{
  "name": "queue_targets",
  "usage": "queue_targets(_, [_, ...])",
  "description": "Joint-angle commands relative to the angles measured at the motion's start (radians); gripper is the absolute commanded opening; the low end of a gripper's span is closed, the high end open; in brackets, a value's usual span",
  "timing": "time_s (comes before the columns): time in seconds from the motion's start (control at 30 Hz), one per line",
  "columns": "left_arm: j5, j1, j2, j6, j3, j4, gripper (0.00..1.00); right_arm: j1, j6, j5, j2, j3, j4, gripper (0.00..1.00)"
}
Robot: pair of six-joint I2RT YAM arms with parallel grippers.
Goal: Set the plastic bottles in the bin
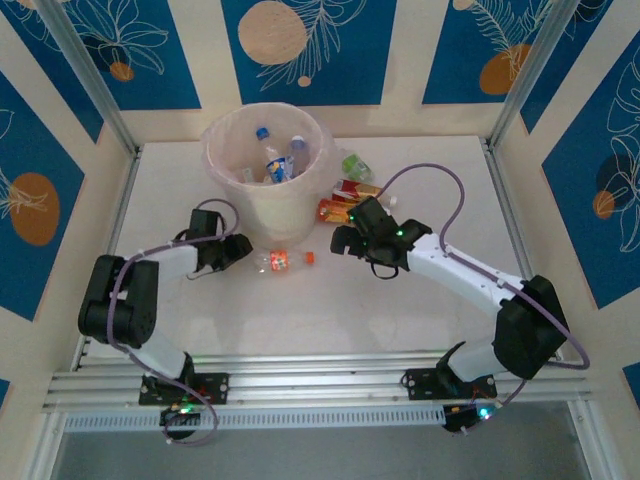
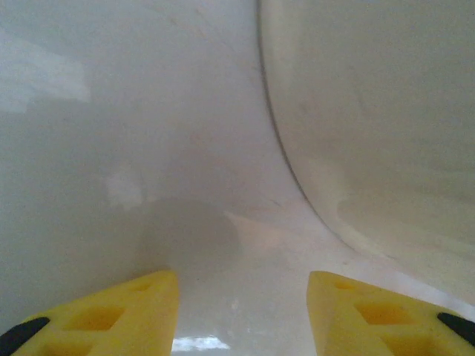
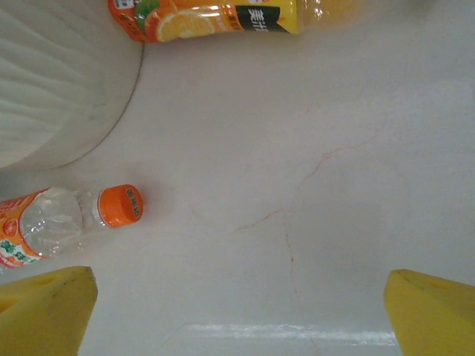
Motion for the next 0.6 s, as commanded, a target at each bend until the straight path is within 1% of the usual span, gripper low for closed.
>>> queue_targets(0.0, [0.040,-0.071,0.005,-0.062,-0.034,-0.009,0.47,-0.007,0.059,-0.044,0.037,-0.001,-0.010,1.00])
queue_targets(0.2, [0.001,-0.152,-0.047,-0.101,-0.056,-0.042,0.46,0.003,0.153,-0.101,0.073,-0.014,-0.011,1.00])
queue_targets(0.4, [-0.022,-0.202,-0.100,-0.146,-0.091,-0.063,0.43,0.050,0.203,-0.193,0.099,-0.036,0.064,1.00])
queue_targets(0.47, [-0.028,-0.215,-0.124,-0.165,-0.113,-0.062,0.41,0.072,0.214,-0.201,0.120,-0.024,0.072,1.00])
queue_targets(0.57, [-0.029,-0.237,-0.155,-0.190,-0.139,-0.051,0.41,0.100,0.222,-0.201,0.170,0.005,0.072,1.00])
